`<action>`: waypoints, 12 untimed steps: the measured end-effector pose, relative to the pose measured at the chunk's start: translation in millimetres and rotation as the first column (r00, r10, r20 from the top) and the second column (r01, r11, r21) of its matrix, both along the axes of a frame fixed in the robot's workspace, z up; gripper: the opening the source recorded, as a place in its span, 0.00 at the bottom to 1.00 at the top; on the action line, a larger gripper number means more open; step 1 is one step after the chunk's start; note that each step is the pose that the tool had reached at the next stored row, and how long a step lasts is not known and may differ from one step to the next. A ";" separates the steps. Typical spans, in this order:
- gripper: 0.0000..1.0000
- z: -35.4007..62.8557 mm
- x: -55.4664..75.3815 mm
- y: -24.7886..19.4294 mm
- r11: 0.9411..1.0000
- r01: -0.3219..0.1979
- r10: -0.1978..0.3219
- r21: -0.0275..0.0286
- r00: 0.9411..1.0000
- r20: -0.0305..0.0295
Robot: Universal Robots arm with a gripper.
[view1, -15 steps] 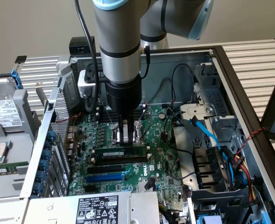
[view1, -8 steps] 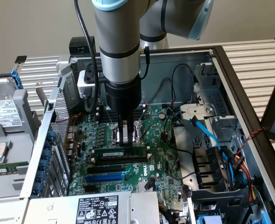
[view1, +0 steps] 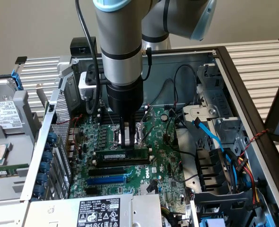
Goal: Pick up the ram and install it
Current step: 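Insert the ram into the slot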
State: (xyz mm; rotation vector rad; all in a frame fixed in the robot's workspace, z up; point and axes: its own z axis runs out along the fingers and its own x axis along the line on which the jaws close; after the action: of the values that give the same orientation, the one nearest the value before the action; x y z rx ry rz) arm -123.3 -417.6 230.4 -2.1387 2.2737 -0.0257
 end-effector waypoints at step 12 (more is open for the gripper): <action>0.12 0.0 0.0 0.0 1.000 -0.005 0.005 0.002 1.000 0.003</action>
State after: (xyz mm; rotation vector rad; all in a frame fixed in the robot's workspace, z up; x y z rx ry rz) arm -123.3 -417.6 230.4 -2.1419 2.2659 -0.0266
